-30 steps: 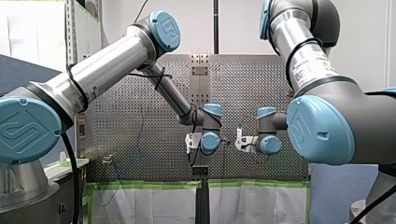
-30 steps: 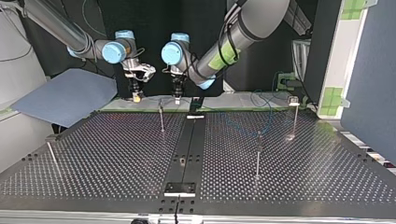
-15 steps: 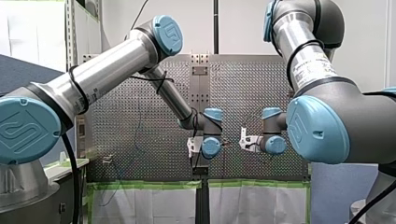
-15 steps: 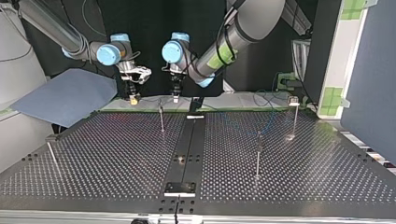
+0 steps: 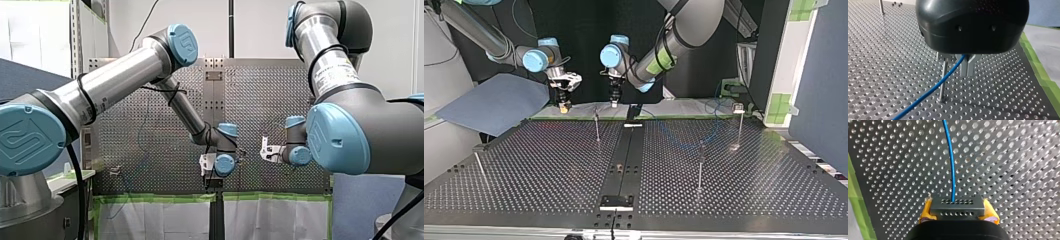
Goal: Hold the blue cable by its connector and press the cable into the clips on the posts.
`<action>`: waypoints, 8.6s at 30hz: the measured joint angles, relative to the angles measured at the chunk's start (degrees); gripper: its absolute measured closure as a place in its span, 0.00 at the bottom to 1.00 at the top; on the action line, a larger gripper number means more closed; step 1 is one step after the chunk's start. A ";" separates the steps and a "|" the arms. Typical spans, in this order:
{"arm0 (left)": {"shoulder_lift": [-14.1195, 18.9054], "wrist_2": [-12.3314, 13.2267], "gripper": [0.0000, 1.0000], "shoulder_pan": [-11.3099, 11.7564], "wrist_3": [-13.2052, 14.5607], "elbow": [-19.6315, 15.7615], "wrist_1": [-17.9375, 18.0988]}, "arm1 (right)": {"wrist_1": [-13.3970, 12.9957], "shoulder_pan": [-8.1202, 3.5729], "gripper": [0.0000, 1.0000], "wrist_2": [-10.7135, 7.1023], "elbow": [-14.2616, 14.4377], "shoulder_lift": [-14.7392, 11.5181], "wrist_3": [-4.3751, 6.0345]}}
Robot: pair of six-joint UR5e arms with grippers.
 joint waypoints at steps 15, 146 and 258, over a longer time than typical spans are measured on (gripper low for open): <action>-0.19 3.45 0.99 -0.43 -0.76 2.50 -1.26 | 0.07 -1.37 1.00 -4.99 -2.54 3.78 -1.00; -2.12 5.83 0.99 -0.28 1.24 12.70 -18.17 | 8.42 -4.59 1.00 -10.47 -6.61 -0.01 -6.41; -4.81 15.49 0.00 9.79 6.51 21.22 -22.11 | 3.79 -6.39 1.00 -8.71 -12.57 5.60 0.81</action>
